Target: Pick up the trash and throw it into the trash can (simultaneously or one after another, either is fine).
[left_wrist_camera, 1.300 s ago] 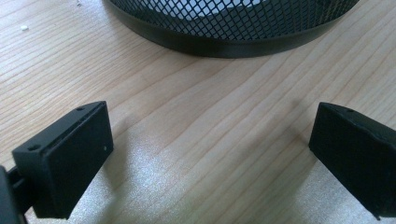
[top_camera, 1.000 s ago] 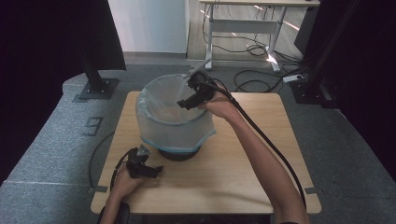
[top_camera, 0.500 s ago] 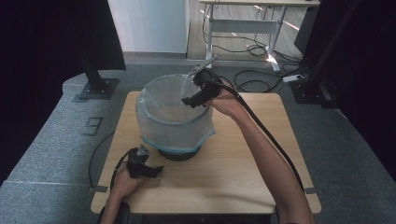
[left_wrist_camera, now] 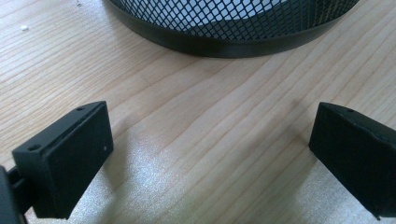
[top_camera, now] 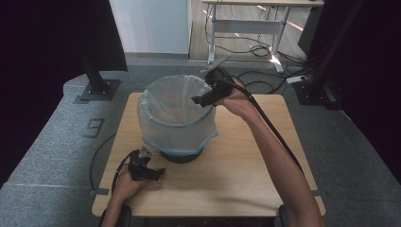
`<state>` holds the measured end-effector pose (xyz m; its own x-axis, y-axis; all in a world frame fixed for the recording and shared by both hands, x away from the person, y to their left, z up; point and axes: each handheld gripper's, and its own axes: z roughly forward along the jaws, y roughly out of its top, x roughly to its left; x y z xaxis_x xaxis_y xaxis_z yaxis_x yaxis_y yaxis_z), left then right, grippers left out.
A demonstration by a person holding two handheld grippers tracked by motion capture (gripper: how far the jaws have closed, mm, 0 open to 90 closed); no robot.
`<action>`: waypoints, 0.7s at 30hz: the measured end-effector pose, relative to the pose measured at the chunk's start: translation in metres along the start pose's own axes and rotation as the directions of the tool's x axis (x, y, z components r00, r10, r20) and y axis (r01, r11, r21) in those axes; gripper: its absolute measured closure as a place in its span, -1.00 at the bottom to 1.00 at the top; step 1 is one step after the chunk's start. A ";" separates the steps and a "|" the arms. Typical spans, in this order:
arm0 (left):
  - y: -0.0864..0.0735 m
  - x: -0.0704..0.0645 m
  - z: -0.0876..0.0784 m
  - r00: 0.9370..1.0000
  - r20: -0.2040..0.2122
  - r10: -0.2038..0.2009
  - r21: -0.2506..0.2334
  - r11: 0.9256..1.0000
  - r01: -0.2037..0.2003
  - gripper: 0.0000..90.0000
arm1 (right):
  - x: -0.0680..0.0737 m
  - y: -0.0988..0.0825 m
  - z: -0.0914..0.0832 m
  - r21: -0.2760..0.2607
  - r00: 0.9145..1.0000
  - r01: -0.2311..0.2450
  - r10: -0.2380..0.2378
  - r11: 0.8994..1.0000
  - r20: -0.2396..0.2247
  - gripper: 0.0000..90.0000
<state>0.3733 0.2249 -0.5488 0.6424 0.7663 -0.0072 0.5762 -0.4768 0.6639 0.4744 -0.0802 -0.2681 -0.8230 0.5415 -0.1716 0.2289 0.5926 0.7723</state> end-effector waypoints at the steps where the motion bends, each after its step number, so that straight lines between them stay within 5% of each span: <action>1: 0.000 0.000 0.000 1.000 0.000 0.000 0.000 1.000 0.000 -1.00 | -0.001 -0.001 -0.001 -0.001 1.000 0.001 -0.001 1.000 0.001 -0.87; 21: 0.000 0.000 0.000 1.000 0.000 0.000 0.000 1.000 0.000 -1.00 | -0.021 -0.025 -0.023 -0.007 0.997 -0.047 0.048 0.999 0.058 -0.87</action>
<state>0.3733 0.2248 -0.5488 0.6422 0.7665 -0.0070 0.5761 -0.4767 0.6640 0.4745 -0.1199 -0.2695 -0.7794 0.6030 -0.1701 0.2640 0.5623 0.7837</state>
